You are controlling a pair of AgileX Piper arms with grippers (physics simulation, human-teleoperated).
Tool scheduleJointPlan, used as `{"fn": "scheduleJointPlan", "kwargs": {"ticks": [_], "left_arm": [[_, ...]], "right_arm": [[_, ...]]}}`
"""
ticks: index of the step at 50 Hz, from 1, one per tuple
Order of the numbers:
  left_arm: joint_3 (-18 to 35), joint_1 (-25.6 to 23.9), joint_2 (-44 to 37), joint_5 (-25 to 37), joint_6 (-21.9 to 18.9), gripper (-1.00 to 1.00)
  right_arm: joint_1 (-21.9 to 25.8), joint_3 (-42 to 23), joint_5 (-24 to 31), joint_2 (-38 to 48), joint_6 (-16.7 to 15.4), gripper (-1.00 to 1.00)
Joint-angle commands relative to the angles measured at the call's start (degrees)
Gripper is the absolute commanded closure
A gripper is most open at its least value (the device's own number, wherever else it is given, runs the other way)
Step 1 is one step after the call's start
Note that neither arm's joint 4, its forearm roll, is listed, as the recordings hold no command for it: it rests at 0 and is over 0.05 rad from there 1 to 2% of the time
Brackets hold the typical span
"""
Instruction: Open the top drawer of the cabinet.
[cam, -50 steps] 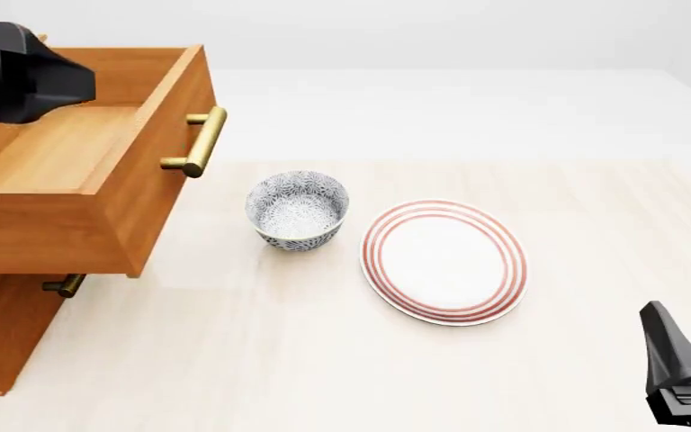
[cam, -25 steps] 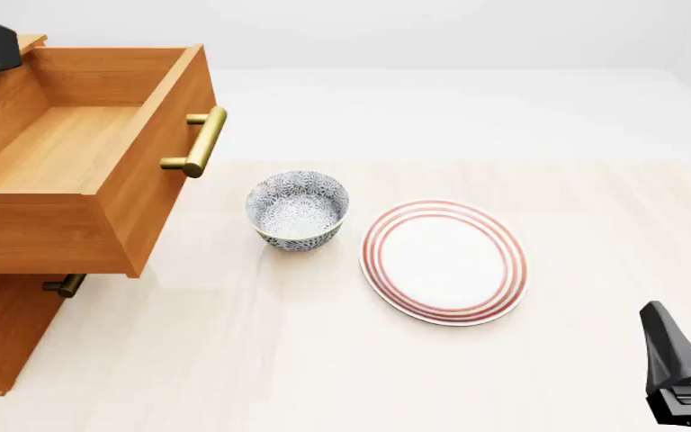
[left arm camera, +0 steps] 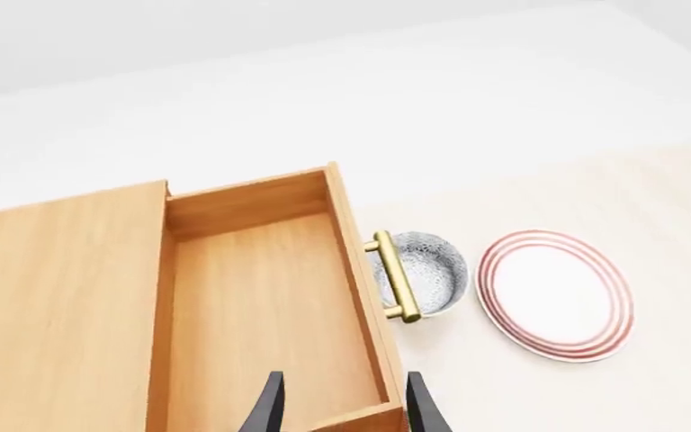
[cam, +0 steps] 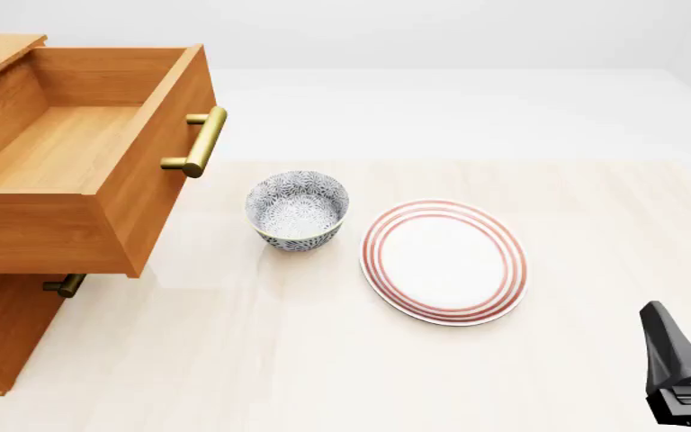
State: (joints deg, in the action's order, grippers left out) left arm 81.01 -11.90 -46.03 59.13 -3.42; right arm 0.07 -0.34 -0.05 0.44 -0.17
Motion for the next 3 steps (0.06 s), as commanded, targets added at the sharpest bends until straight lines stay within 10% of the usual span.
{"fn": "scheduleJointPlan", "kwargs": {"ticks": [1, 3], "left_arm": [[0.9, 1.1, 1.8, 1.5, -1.9, -1.0], [1.5, 1.1, 1.9, 2.1, -2.0, -1.0]], "right_arm": [[0.0, 0.0, 0.0, 0.0, 0.0, -1.0], [0.0, 0.0, 0.0, 0.0, 0.0, -1.0]]}}
